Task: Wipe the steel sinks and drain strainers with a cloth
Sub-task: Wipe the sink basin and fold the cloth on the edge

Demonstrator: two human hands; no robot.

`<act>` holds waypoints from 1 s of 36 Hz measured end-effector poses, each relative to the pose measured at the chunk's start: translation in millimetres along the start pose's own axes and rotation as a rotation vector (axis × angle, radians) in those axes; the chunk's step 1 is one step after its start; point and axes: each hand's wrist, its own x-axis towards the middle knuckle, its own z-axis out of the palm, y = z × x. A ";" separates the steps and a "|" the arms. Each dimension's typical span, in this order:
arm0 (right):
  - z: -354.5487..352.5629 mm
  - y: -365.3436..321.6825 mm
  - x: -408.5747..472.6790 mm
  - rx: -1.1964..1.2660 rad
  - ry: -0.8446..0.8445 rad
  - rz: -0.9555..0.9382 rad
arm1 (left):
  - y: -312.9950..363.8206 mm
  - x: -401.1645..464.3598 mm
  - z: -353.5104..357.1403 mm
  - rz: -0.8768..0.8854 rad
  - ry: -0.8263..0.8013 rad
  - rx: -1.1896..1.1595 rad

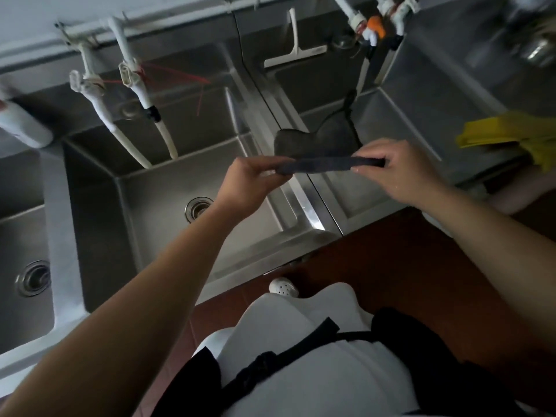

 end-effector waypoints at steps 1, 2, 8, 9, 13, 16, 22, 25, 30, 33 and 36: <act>6.1 3.7 -9.5 -0.022 -0.024 0.009 | -6.4 -5.4 3.3 -0.016 -0.012 0.054; 13.8 7.8 -20.6 -0.049 -0.061 0.017 | -14.5 -11.9 7.6 -0.035 -0.037 0.101; 69.8 39.7 -87.3 -0.117 -0.385 0.236 | -78.0 -71.5 42.3 -0.234 -0.226 0.189; 76.9 43.3 -94.3 -0.104 -0.421 0.263 | -85.5 -81.5 46.9 -0.300 -0.212 0.133; 90.8 48.9 -102.7 -0.007 -0.380 0.326 | -99.0 -93.7 52.7 -0.383 -0.135 0.001; 94.1 50.5 -90.8 -0.008 -0.301 0.299 | -101.4 -80.0 51.5 -0.402 -0.105 -0.041; 106.6 54.0 -50.9 -0.174 -0.238 0.356 | -105.2 -31.9 62.9 -0.436 0.002 0.065; 112.7 56.4 -39.9 -0.301 -0.141 0.318 | -99.3 -25.6 69.2 -0.334 0.027 0.323; 114.4 50.6 -42.4 -0.276 -0.103 -0.042 | -112.1 -53.2 76.5 0.097 -0.430 0.787; 122.6 56.3 -58.0 -0.407 -0.444 -0.100 | -135.2 -64.0 77.4 0.027 -0.573 0.981; 127.0 66.4 -61.3 -0.470 -0.549 -0.109 | -143.3 -62.1 74.7 0.032 -0.463 0.899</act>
